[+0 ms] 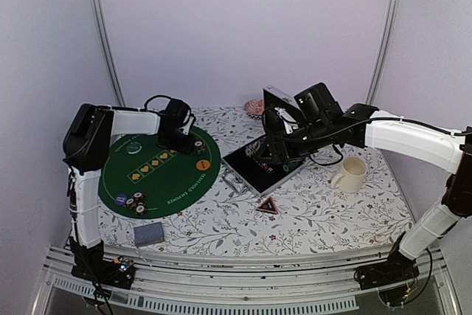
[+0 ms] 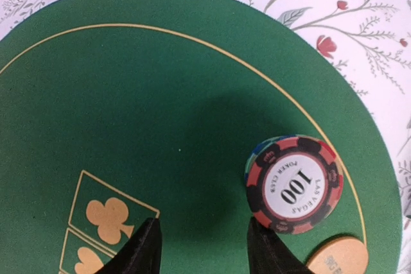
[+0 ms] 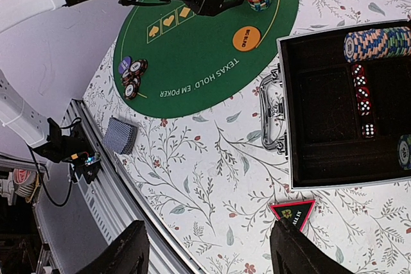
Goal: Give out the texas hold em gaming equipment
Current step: Adjust the poker chip in the big blind area, then adjust the all-in button at the center of the board.
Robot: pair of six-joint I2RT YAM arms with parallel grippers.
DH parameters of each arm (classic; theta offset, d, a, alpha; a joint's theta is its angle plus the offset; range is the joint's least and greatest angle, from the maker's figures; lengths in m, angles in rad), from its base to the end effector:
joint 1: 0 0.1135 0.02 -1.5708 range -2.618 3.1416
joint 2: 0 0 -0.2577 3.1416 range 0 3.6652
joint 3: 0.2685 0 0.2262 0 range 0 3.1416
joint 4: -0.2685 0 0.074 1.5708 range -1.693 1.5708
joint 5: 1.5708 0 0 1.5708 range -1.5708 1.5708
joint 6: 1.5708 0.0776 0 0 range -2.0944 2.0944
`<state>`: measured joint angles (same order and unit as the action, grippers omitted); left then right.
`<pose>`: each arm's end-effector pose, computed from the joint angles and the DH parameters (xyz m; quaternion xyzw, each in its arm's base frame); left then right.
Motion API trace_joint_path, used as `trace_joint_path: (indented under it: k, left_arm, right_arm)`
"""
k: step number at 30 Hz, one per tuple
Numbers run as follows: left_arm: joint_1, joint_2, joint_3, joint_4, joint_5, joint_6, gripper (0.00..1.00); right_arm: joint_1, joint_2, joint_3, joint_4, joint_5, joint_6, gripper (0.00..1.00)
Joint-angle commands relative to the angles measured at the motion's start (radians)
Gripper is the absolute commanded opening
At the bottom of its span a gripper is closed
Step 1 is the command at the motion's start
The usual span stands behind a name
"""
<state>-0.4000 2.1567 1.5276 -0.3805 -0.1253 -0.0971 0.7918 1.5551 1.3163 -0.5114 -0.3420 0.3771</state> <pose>0.4224 -0.1681 0.1206 0.1276 0.9506 -0.0097 0.2827 0.2271 0.2671 0.2776 -0.2524 0.8703 0.3470 0.2417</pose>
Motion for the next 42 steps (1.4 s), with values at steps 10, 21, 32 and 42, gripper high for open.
trace_joint_path:
  k: [10, 21, 32, 42]
  left_arm:
    - [-0.02, 0.029, 0.038, -0.023, -0.01, 0.023, 0.48]
    - [-0.021, -0.175, -0.069, -0.061, -0.018, 0.01, 0.5]
    - [-0.049, -0.614, -0.208, -0.153, -0.018, 0.06, 0.6]
    - [-0.053, -0.931, -0.392, -0.058, 0.037, 0.005, 0.98]
  right_arm:
    - [0.002, -0.035, 0.004, -0.012, 0.018, -0.012, 0.66]
    - [0.002, -0.04, 0.032, -0.109, 0.147, -0.011, 0.67]
    - [0.026, 0.005, 0.075, -0.221, 0.265, -0.003, 0.69]
    - [0.048, 0.096, 0.177, -0.273, 0.284, -0.002, 0.88]
